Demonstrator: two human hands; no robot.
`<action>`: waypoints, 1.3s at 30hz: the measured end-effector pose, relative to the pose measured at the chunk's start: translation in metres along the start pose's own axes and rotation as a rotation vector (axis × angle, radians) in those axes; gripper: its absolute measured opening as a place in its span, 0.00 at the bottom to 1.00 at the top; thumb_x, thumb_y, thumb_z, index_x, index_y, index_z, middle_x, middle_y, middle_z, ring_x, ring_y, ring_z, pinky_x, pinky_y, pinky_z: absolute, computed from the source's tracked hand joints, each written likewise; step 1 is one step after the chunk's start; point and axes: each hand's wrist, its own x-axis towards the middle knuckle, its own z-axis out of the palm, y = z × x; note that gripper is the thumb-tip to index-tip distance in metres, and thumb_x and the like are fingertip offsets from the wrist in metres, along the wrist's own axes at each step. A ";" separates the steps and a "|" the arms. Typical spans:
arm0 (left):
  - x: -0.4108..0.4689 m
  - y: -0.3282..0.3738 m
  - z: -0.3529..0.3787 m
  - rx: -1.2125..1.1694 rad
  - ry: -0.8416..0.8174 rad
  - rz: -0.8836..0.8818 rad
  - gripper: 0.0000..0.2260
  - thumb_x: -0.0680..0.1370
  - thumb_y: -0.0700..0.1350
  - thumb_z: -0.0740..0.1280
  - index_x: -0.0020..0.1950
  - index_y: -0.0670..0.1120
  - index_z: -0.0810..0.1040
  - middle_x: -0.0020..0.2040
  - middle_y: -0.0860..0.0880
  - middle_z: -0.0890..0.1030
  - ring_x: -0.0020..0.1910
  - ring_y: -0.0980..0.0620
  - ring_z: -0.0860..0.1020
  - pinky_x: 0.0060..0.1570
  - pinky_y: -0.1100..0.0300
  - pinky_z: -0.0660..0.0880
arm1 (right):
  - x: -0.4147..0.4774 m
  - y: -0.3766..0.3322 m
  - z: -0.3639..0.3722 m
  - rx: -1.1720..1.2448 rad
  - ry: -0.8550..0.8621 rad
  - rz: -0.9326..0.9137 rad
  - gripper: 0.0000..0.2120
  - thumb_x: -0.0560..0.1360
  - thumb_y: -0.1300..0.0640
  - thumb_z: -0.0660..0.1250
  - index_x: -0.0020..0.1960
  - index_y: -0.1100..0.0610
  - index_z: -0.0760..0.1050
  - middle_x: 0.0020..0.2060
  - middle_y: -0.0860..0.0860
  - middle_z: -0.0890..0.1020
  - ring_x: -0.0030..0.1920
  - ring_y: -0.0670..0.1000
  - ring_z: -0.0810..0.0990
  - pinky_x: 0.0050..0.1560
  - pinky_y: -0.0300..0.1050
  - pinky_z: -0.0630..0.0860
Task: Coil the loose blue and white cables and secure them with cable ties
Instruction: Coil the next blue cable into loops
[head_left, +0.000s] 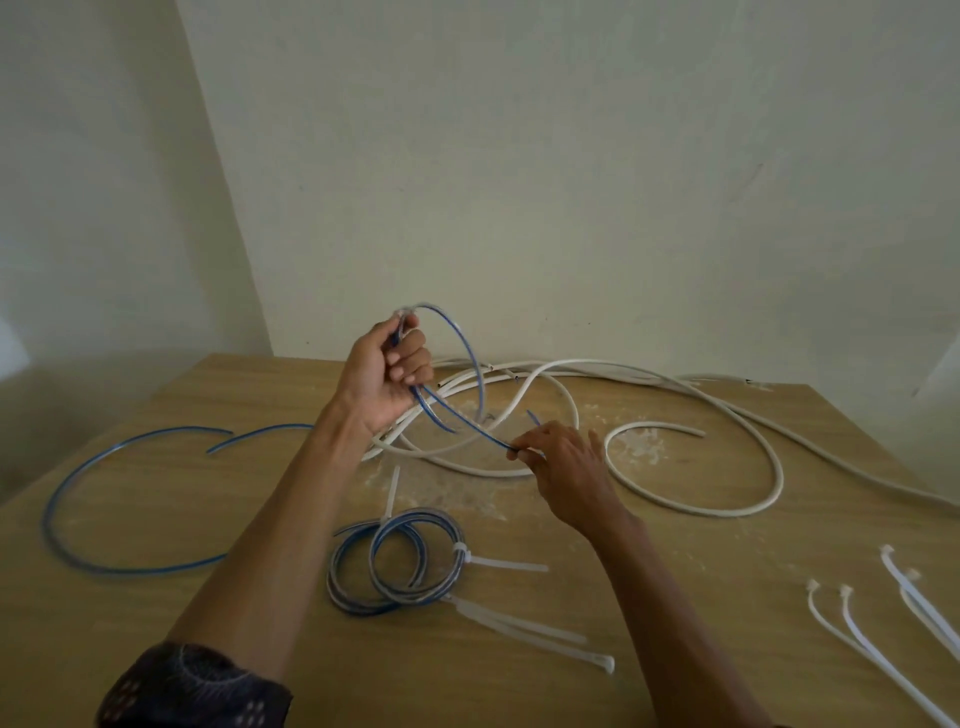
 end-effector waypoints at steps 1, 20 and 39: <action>0.002 0.004 0.000 -0.021 0.007 0.013 0.15 0.84 0.45 0.52 0.40 0.47 0.70 0.25 0.54 0.62 0.22 0.56 0.61 0.25 0.63 0.64 | -0.001 0.002 -0.001 -0.026 0.006 0.037 0.10 0.84 0.52 0.61 0.58 0.43 0.80 0.59 0.45 0.78 0.64 0.51 0.74 0.72 0.63 0.60; 0.003 -0.012 0.000 0.116 0.336 0.201 0.23 0.85 0.58 0.55 0.33 0.50 0.64 0.24 0.54 0.57 0.22 0.56 0.54 0.23 0.61 0.54 | 0.000 0.018 0.011 -0.157 0.254 0.314 0.20 0.78 0.63 0.66 0.66 0.48 0.78 0.60 0.52 0.74 0.61 0.56 0.70 0.59 0.51 0.68; -0.017 -0.071 0.012 -0.107 0.213 0.110 0.17 0.86 0.51 0.55 0.48 0.46 0.79 0.24 0.53 0.66 0.25 0.56 0.65 0.31 0.62 0.66 | -0.001 -0.011 -0.001 1.176 0.213 0.527 0.13 0.84 0.63 0.56 0.67 0.65 0.70 0.39 0.58 0.84 0.29 0.47 0.77 0.28 0.41 0.73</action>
